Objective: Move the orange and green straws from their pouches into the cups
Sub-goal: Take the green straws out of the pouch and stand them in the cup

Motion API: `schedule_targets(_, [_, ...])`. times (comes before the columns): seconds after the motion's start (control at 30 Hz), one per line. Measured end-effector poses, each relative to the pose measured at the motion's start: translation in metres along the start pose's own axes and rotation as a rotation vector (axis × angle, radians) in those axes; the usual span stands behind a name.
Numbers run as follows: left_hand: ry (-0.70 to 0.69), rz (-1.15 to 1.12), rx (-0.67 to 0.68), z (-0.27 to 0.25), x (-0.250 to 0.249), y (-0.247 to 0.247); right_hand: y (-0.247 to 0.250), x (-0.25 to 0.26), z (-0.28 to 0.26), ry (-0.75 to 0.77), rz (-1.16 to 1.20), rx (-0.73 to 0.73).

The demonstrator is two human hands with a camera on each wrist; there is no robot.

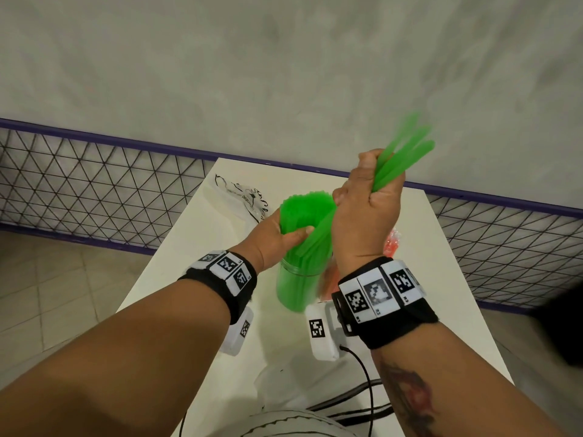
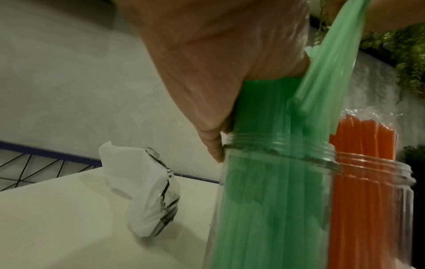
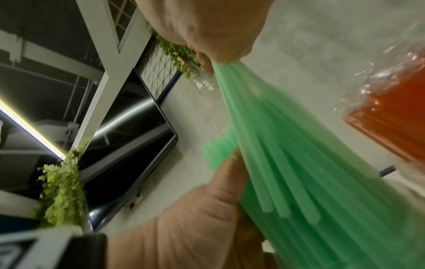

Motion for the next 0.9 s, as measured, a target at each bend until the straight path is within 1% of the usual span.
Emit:
schedule_targets(0.13, [-0.017,0.012,0.014,-0.001,-0.001,-0.003,0.011,-0.007,0.004,-0.081,0.109,-0.072])
schedule_targets(0.2, [-0.021,0.0,0.005,-0.001,0.001,-0.003,0.018,-0.014,0.005,-0.114,0.108,-0.107])
schedule_targets(0.4, [-0.026,-0.013,-0.017,0.002,0.005,-0.006,0.027,-0.029,0.007,-0.193,0.111,-0.141])
schedule_targets(0.53, [-0.023,-0.019,-0.025,0.004,0.005,-0.006,0.029,-0.027,0.008,-0.188,0.123,-0.157])
schedule_targets(0.63, [-0.023,-0.053,-0.023,0.003,0.007,-0.005,0.025,-0.023,0.005,-0.135,0.074,-0.123])
schedule_targets(0.73, [-0.009,-0.059,0.0,0.003,0.009,-0.006,0.015,-0.016,-0.002,-0.027,-0.037,-0.028])
schedule_targets(0.9, [0.011,-0.005,0.024,0.005,0.017,-0.004,0.005,-0.007,-0.015,0.105,-0.101,0.095])
Point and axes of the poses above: each hand's wrist, its own z-axis towards the middle knuckle, its own y-axis out of the back of the hand, x = y × z, the point moved 10 cm from there along z, towards the middle knuckle, and after that the axes turned 2 degrees about y, right-handed, at the moved point
